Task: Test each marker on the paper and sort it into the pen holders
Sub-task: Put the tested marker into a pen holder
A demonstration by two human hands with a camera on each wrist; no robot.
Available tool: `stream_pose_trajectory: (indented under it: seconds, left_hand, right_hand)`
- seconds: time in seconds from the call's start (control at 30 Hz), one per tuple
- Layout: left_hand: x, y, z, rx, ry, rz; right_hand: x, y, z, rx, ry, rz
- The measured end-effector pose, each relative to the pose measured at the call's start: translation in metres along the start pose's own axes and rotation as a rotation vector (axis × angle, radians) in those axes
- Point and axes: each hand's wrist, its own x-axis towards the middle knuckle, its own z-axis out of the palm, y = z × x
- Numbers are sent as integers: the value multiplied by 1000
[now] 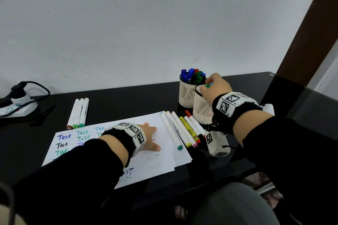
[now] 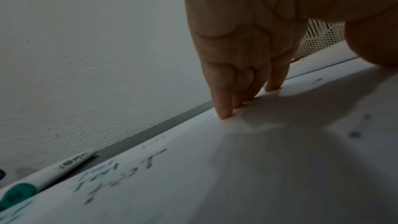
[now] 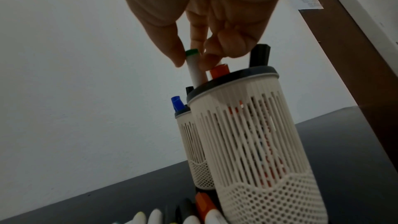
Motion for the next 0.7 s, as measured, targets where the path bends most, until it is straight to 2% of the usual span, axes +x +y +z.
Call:
stream_pose_trajectory:
  seconds: [0.23, 0.4, 0.7]
  left_hand:
    - [-4, -8, 1, -2, -19, 27]
    - [-13, -32, 5, 27, -14, 18]
    - [-46, -108, 21, -37, -58, -94]
  right_hand:
    - [-13, -11, -5, -31, 22, -1]
    - [-19, -33, 2, -280, -177, -72]
    - [-28, -96, 48, -412, -400, -271]
